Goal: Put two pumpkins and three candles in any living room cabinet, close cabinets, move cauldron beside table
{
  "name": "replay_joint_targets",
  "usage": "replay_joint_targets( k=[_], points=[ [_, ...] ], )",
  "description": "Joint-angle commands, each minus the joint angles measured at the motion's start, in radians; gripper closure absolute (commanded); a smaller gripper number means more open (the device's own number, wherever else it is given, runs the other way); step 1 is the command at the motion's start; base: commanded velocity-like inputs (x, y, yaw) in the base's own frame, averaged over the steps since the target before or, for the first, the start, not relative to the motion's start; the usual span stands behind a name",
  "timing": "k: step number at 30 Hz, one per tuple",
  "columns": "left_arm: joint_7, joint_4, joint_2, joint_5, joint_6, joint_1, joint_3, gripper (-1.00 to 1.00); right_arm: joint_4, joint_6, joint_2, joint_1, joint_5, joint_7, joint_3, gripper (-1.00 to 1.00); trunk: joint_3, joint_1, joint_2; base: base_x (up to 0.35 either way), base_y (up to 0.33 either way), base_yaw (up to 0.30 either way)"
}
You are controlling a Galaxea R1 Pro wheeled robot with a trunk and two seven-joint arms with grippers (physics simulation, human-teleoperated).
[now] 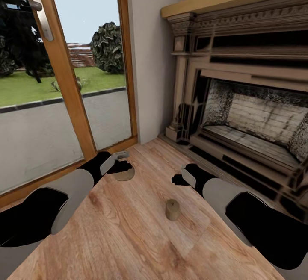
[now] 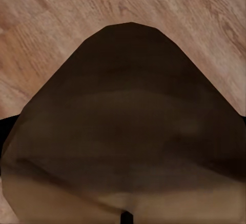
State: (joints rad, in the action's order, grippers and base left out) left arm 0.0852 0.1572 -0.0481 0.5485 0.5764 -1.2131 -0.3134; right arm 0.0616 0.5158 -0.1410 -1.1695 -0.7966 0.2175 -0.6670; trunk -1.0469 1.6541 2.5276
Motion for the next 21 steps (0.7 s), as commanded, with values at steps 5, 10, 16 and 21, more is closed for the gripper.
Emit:
replay_joint_targets(
  k=[5,10,16,21],
  points=[
    [0.008,0.003,-0.002,0.01,0.006,0.0,-0.006,1.0,-0.001,0.004,-0.001,0.023,-0.01,0.006,-0.008,-1.0,-0.009,0.0,0.0,0.244,0.0,0.0],
    [0.007,0.007,-0.003,0.01,0.006,0.0,-0.006,1.0,-0.001,0.006,-0.002,0.029,-0.01,0.006,-0.008,-1.0,-0.017,0.0,0.0,0.321,0.0,0.0],
    [0.005,0.01,-0.015,0.01,0.007,0.0,-0.006,1.0,-0.002,0.044,-0.003,0.03,-0.012,0.007,-0.008,-1.0,-0.027,0.0,0.0,0.303,0.0,0.0],
    [-0.004,0.018,-0.019,0.012,0.009,0.0,-0.006,1.0,-0.002,0.125,-0.014,0.032,-0.014,0.007,-0.008,-1.0,-0.035,0.0,0.0,0.032,0.0,0.0]
  ],
)
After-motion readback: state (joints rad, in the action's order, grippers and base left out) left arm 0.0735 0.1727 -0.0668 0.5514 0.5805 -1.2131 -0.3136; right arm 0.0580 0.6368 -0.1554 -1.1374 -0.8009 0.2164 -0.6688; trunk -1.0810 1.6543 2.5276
